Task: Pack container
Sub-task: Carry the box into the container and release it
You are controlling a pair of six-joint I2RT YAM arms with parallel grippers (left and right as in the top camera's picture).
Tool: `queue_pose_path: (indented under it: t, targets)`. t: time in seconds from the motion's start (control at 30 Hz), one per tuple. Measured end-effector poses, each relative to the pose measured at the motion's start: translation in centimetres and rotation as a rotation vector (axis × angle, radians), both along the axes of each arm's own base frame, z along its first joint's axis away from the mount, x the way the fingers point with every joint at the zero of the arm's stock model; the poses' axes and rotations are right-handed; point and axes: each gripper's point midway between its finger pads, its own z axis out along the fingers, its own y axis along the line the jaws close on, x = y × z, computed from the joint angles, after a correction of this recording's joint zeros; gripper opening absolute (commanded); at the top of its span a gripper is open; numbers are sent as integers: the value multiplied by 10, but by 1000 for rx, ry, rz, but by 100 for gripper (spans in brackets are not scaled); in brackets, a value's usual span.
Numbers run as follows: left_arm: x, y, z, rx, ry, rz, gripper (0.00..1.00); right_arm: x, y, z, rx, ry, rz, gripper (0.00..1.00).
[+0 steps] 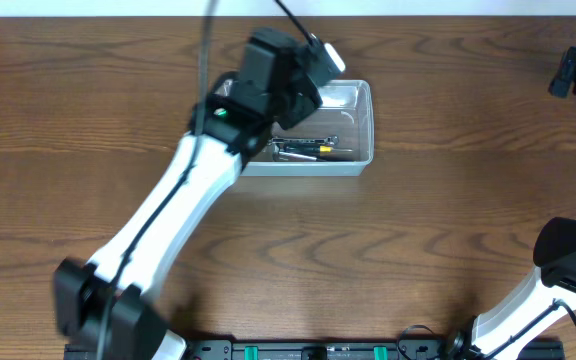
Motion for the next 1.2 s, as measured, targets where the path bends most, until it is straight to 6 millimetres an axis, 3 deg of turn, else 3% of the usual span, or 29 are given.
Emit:
queue_pose_path:
  t: [0.17,0.33,0.67,0.8,0.83,1.13,1.2]
  targets:
    - [-2,-19,-68,95,123,-53,6,0,0,0,0,0,0,99]
    - [-8,-30,-110,146,200,-81,6,0,0,0,0,0,0,99]
    - [-10,-24,-188,227,341,-73,6,-1,0,0,2,5,0,99]
    - [-11,-23,-196,235,356,-73,6,-3,1,-1,5,12,0,99]
    - [-11,-23,-196,235,356,-73,15,-3,1,-1,5,13,1,99]
    - [-11,-23,-196,236,355,-72,49,-3,1,-1,5,14,3,99]
    - [-10,-21,-196,243,351,-66,52,-3,1,-1,5,14,3,99]
